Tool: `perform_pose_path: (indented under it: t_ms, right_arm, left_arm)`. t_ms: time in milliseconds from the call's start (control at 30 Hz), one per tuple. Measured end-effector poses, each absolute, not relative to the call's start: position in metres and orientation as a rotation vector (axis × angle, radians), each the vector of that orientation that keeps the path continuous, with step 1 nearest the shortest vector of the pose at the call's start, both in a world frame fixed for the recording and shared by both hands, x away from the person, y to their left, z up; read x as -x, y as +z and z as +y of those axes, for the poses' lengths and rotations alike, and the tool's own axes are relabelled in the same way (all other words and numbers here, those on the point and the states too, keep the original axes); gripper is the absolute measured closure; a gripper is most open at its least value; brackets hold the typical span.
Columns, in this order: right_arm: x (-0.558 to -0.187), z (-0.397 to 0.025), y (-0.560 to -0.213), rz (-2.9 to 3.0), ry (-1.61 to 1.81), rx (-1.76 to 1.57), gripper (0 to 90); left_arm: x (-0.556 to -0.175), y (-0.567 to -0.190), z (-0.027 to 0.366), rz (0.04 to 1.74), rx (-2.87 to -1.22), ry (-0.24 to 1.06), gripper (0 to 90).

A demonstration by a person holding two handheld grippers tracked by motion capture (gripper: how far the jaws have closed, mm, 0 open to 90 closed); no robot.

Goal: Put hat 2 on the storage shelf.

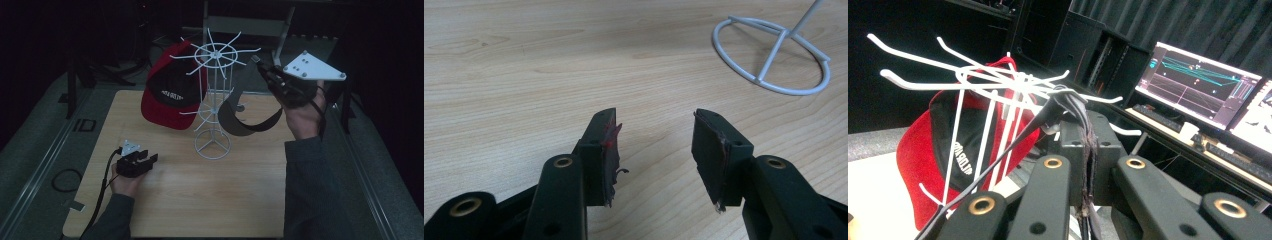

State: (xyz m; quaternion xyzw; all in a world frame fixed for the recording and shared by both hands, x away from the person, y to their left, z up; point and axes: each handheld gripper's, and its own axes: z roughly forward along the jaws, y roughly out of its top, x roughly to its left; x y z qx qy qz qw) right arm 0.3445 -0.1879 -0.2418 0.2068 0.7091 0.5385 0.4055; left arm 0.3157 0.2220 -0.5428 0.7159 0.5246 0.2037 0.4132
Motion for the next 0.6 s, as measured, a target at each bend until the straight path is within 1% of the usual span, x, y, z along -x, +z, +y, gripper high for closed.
perform_pose_path:
  t_ms: [600]
  right_arm:
    - [-0.365,-0.183,-0.248,1.807,1.334,-0.577,88.0]
  left_arm:
    - [-0.316,-0.543,0.222,1.320,-1.798,0.510,53.7]
